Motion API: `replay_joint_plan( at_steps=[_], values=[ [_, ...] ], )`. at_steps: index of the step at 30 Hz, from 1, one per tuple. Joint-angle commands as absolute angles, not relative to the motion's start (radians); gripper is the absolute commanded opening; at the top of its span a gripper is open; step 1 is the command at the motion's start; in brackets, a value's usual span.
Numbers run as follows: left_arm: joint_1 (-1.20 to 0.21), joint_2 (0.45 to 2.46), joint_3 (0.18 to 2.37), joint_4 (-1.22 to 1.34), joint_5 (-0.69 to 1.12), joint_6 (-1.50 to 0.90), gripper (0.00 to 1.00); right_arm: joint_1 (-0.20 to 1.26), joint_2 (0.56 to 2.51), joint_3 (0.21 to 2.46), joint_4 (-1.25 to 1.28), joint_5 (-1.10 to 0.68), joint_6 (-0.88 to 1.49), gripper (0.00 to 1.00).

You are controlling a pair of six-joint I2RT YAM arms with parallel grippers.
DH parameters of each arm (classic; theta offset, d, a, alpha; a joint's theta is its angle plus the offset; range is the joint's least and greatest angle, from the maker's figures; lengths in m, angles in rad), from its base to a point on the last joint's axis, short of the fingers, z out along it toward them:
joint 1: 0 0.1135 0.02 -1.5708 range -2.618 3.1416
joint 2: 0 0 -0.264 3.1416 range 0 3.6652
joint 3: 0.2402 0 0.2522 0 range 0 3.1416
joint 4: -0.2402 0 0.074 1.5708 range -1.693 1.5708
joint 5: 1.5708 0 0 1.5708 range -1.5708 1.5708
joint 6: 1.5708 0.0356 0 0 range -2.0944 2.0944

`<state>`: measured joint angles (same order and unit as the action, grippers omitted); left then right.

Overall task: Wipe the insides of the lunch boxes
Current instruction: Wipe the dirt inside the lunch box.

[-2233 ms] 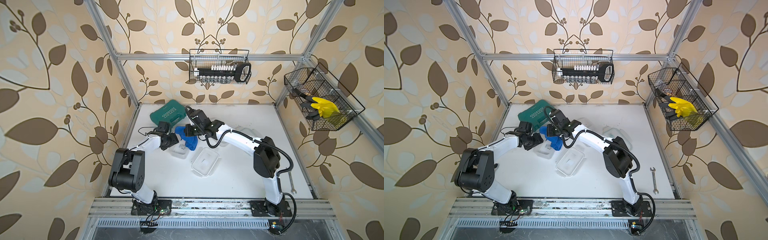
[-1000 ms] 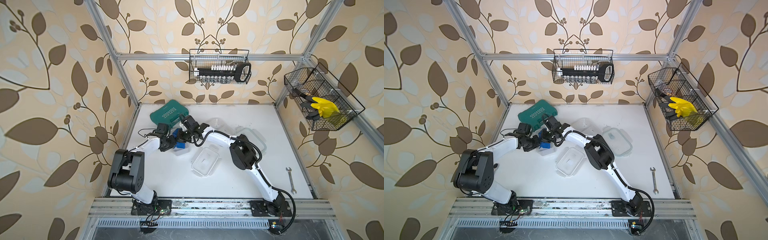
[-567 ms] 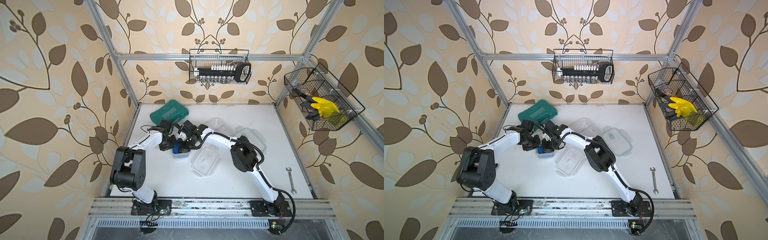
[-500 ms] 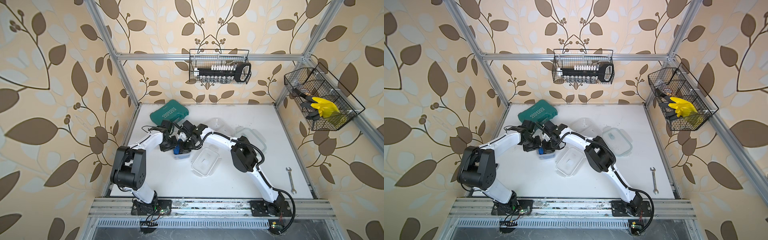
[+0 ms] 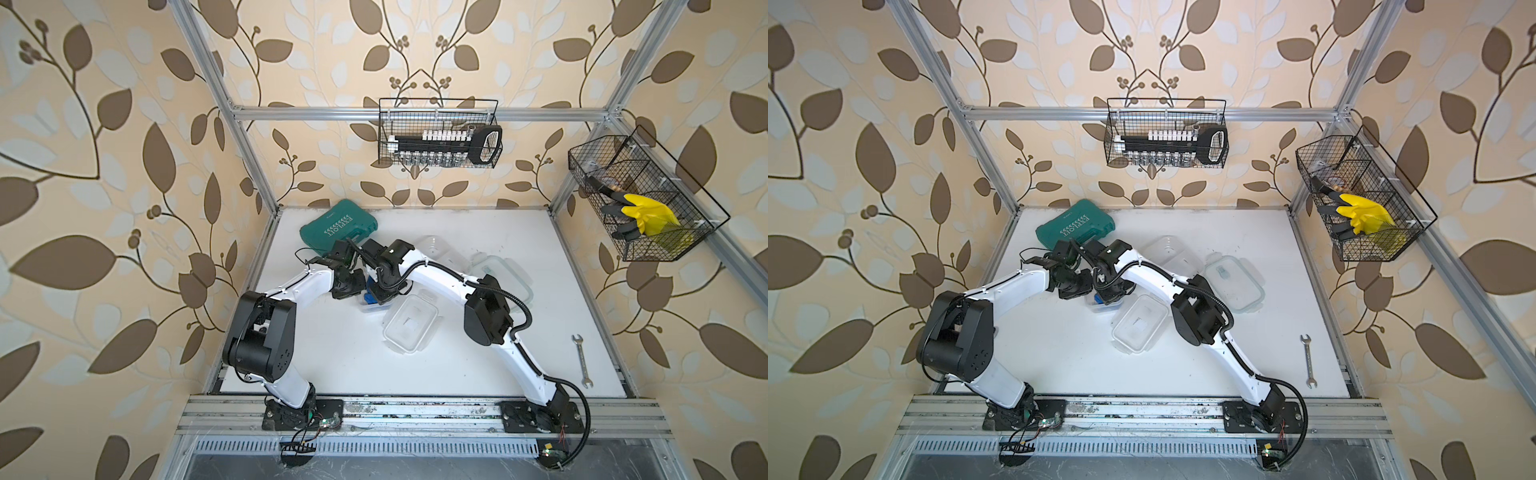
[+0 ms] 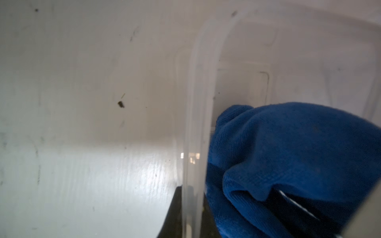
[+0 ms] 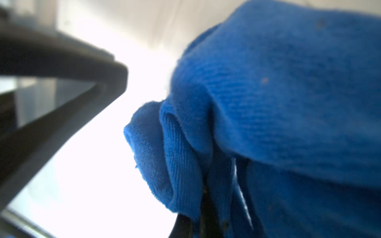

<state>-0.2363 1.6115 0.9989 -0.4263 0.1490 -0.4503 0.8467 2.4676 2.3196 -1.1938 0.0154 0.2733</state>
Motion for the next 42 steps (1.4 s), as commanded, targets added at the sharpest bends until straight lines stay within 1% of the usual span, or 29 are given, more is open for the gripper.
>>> replay_joint_plan(
  at_steps=[1, 4, 6, 8, 13, 17, 22, 27, 29, 31, 35, 37, 42],
  values=[
    [-0.251, 1.588, 0.973, -0.349, 0.185, -0.454, 0.04, 0.766, 2.543, 2.366, -1.286, 0.211, 0.303, 0.0],
    [-0.29, 1.602, 0.96, -0.342, 0.207, -0.436, 0.03, 0.716, 2.541, 2.39, -1.165, 0.16, 0.41, 0.0],
    [-0.309, 1.611, 0.957, -0.342, 0.224, -0.422, 0.03, 0.687, 2.521, 2.362, -1.052, 0.087, 0.496, 0.0],
    [-0.325, 1.613, 0.951, -0.344, 0.223, -0.413, 0.02, 0.668, 2.506, 2.332, -0.964, 0.072, 0.573, 0.0],
    [-0.363, 1.556, 0.901, -0.303, 0.19, -0.41, 0.02, 0.66, 2.51, 2.322, -0.803, 0.029, 0.68, 0.0],
    [-0.368, 1.52, 0.89, -0.293, 0.179, -0.394, 0.01, 0.663, 2.511, 2.281, -0.631, -0.113, 0.788, 0.0],
    [-0.368, 1.505, 0.928, -0.31, 0.166, -0.372, 0.01, 0.704, 2.627, 2.428, -0.648, -0.303, 0.813, 0.0],
    [-0.367, 1.52, 0.99, -0.382, 0.119, -0.362, 0.03, 0.772, 2.598, 2.295, -0.562, -0.431, 0.816, 0.0],
    [-0.367, 1.55, 1.011, -0.413, 0.133, -0.359, 0.04, 0.78, 2.545, 2.213, -0.552, -0.403, 0.794, 0.0],
    [-0.36, 1.562, 1.013, -0.415, 0.116, -0.369, 0.04, 0.779, 2.51, 2.156, -0.54, -0.429, 0.779, 0.0],
    [-0.326, 1.537, 1.033, -0.427, 0.13, -0.375, 0.06, 0.783, 2.518, 2.151, -0.587, -0.558, 0.714, 0.0],
    [-0.312, 1.533, 1.059, -0.454, 0.121, -0.366, 0.07, 0.794, 2.498, 2.11, -0.565, -0.608, 0.699, 0.0],
    [-0.292, 1.57, 1.121, -0.492, 0.122, -0.39, 0.1, 0.818, 2.453, 2.037, -0.536, -0.681, 0.719, 0.0]
  ],
)
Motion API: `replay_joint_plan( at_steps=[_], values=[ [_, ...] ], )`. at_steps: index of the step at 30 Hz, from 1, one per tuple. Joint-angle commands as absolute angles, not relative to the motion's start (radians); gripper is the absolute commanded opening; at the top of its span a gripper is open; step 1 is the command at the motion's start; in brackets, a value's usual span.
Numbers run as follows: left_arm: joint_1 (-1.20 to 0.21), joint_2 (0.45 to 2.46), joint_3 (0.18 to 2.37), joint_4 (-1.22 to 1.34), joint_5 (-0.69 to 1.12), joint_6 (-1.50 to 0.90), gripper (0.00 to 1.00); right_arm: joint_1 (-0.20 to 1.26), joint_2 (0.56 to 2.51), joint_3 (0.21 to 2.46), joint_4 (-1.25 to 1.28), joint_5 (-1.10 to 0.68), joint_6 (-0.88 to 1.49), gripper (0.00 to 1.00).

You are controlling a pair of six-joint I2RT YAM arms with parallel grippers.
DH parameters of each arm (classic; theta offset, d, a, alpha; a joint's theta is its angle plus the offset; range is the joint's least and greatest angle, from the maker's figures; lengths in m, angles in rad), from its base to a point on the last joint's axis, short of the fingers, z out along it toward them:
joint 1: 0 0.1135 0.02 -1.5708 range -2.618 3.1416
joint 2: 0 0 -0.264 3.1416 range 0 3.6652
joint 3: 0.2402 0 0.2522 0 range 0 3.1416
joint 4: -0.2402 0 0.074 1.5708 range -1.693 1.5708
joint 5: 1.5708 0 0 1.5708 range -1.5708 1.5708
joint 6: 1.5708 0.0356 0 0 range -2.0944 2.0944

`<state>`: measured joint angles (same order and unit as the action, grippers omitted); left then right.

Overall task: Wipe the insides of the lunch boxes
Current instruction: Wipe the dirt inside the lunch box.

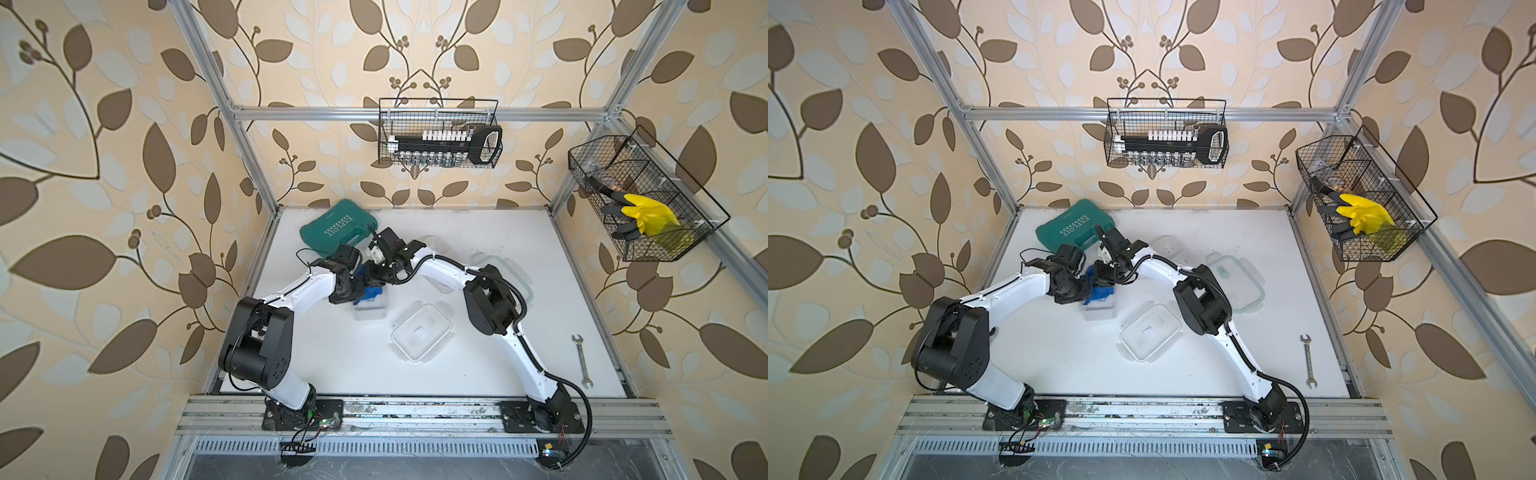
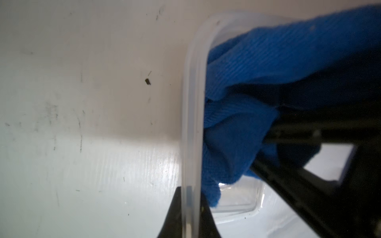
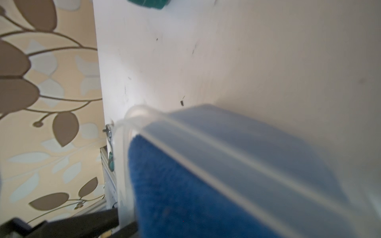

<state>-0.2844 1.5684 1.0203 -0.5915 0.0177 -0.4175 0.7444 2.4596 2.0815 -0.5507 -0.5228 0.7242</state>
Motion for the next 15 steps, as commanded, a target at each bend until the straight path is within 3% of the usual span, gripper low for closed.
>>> replay_joint_plan(
  at_steps=[1, 15],
  values=[
    [-0.291, 1.586, 1.141, -0.508, 0.117, -0.397, 0.11, 0.828, 2.453, 2.042, -0.547, -0.696, 0.719, 0.0],
    [-0.283, 1.719, 1.235, -0.566, -0.014, -0.428, 0.12, 0.922, 2.375, 2.017, -0.552, -0.792, 0.84, 0.0]
  ],
)
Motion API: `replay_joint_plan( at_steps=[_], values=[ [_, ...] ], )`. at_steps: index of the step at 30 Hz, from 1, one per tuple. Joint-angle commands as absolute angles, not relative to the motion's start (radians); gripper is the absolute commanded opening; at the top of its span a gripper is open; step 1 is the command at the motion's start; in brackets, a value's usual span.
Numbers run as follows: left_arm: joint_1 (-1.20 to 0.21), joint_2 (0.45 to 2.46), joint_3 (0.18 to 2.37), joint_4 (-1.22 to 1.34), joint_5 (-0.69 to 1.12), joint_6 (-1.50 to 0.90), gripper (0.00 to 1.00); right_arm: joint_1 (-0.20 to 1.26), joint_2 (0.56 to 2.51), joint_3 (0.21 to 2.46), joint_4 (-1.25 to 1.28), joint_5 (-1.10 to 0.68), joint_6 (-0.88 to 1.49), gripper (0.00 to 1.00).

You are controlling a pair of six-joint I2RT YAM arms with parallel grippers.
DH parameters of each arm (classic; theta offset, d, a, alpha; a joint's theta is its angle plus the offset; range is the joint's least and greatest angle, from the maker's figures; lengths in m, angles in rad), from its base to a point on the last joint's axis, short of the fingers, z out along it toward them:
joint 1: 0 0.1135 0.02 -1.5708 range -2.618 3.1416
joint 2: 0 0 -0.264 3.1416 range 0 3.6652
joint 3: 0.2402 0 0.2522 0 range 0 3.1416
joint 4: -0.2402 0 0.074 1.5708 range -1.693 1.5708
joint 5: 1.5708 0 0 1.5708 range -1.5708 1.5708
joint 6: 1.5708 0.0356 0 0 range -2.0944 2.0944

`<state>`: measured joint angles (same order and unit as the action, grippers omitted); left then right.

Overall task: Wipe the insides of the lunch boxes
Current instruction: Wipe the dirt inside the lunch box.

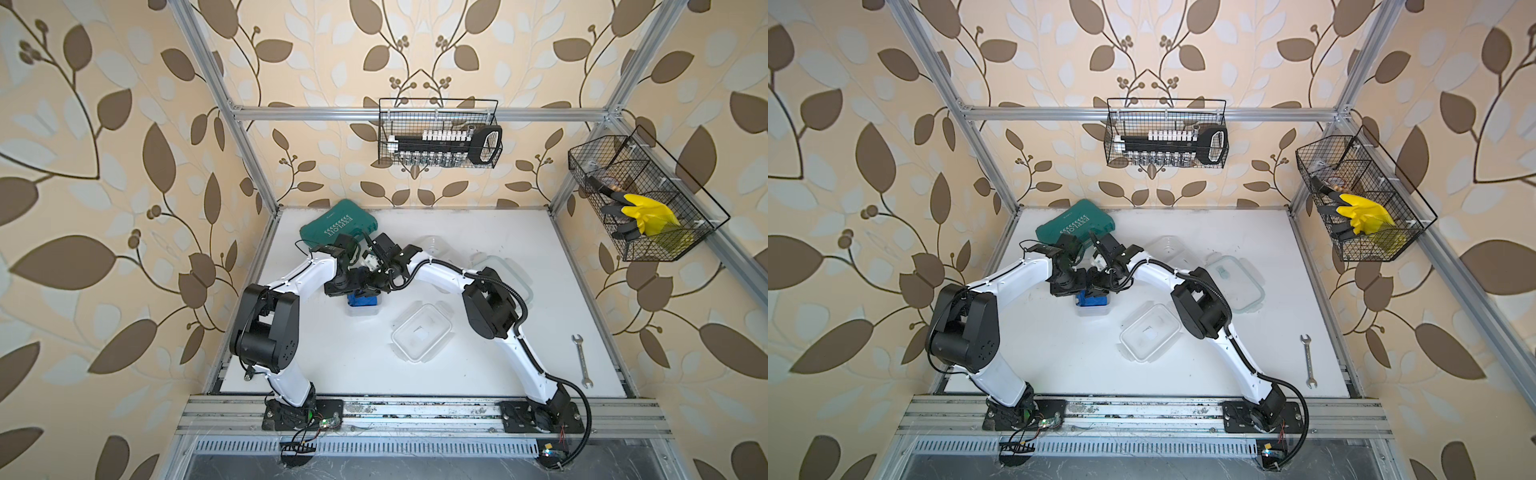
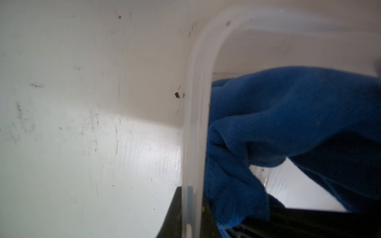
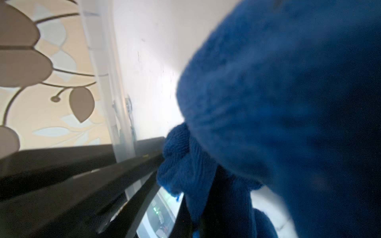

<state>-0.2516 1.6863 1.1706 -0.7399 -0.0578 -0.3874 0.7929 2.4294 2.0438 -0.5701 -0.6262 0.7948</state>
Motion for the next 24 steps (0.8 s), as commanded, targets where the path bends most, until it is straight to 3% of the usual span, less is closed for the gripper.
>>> replay_joint_plan(
  at_steps=[1, 13, 24],
  values=[
    [-0.282, 1.73, 1.249, -0.575, -0.022, -0.425, 0.12, 0.924, 2.361, 2.003, -0.557, -0.797, 0.839, 0.0],
    [-0.24, 1.803, 1.267, -0.572, -0.031, -0.422, 0.11, 0.953, 2.216, 1.859, -0.627, -0.904, 0.799, 0.0],
    [-0.221, 1.784, 1.245, -0.573, -0.082, -0.413, 0.1, 0.814, 2.032, 1.729, -0.712, -0.807, 0.718, 0.0]
  ],
)
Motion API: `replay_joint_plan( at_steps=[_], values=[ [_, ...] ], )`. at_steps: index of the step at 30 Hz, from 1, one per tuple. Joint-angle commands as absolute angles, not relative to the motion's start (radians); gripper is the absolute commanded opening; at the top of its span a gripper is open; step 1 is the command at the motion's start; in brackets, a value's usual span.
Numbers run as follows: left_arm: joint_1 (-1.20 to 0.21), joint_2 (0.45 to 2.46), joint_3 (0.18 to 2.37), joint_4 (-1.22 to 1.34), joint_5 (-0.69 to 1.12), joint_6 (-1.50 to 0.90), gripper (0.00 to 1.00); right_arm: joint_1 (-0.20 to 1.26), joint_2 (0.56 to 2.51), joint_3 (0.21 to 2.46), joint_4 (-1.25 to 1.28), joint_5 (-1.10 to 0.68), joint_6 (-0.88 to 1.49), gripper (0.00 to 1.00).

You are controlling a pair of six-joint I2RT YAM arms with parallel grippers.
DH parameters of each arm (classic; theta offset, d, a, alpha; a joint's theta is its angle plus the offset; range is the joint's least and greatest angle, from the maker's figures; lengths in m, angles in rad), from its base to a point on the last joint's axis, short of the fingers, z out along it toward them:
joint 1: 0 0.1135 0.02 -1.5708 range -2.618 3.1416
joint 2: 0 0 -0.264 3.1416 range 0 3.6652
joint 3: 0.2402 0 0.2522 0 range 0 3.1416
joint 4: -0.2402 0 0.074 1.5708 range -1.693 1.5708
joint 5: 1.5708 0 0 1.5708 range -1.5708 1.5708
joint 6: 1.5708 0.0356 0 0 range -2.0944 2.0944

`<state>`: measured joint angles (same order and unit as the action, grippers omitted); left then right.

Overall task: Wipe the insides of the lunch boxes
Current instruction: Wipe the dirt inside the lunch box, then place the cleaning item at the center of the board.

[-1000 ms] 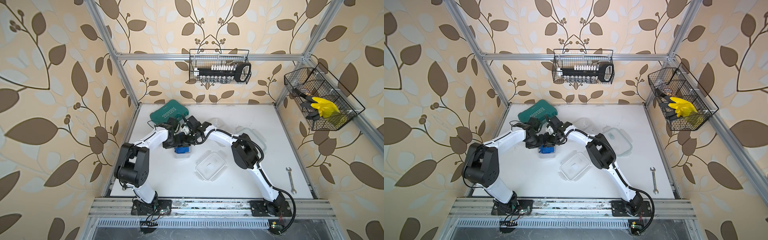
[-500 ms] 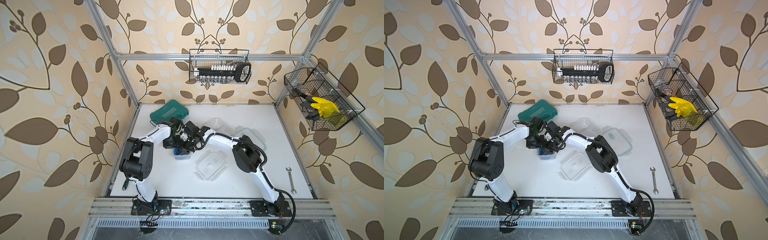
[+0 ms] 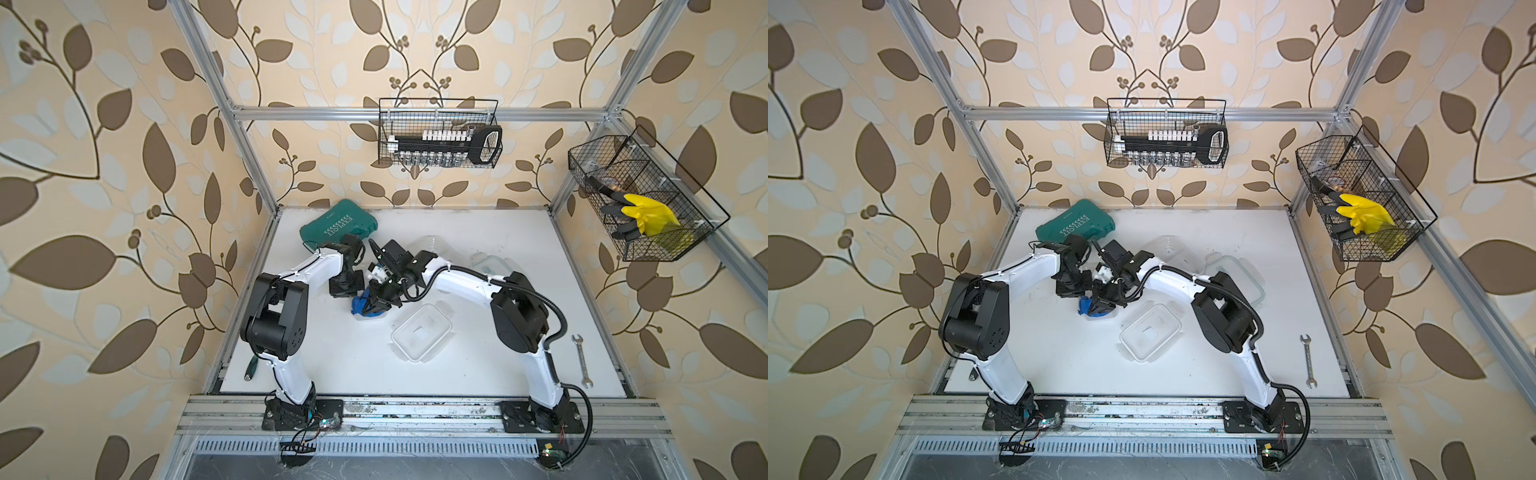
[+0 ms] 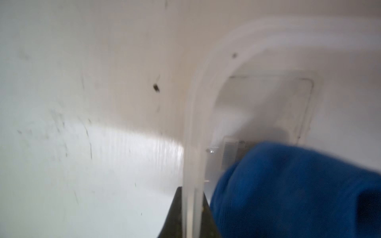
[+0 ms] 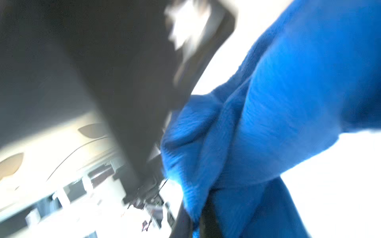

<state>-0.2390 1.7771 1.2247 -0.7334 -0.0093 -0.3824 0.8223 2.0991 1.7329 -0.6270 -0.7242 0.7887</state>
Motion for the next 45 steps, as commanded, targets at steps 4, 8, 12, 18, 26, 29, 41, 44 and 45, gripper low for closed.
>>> replay_joint_plan(
  at_steps=[4, 8, 12, 18, 26, 29, 41, 44, 45],
  values=[
    [-0.221, 1.778, 1.253, -0.579, -0.083, -0.413, 0.1, 0.792, 1.999, 1.741, -0.798, -0.76, 0.648, 0.0],
    [-0.221, 1.777, 1.261, -0.579, -0.055, -0.411, 0.11, 0.77, 1.93, 1.754, -0.841, -0.667, 0.594, 0.0],
    [-0.222, 1.755, 1.248, -0.559, -0.026, -0.41, 0.13, 0.73, 1.802, 1.717, -0.823, -0.597, 0.564, 0.0],
    [-0.221, 1.706, 1.238, -0.546, 0.0, -0.413, 0.27, 0.577, 1.529, 1.516, -0.839, -0.398, 0.5, 0.0],
    [-0.22, 1.662, 1.213, -0.514, 0.053, -0.424, 0.48, 0.379, 1.264, 1.133, -0.839, -0.171, 0.426, 0.0],
    [-0.223, 1.64, 1.206, -0.504, 0.084, -0.426, 0.55, 0.36, 1.246, 1.037, -0.821, -0.105, 0.42, 0.0],
    [-0.227, 1.432, 1.048, -0.366, 0.142, -0.449, 0.95, 0.352, 1.271, 0.752, -0.593, -0.201, 0.481, 0.4],
    [-0.227, 1.391, 1.014, -0.34, 0.138, -0.453, 0.99, 0.378, 1.272, 0.747, -0.583, -0.221, 0.451, 0.62],
    [-0.227, 1.39, 1.009, -0.341, 0.135, -0.454, 0.99, 0.382, 1.267, 0.748, -0.59, -0.213, 0.443, 0.67]
  ],
)
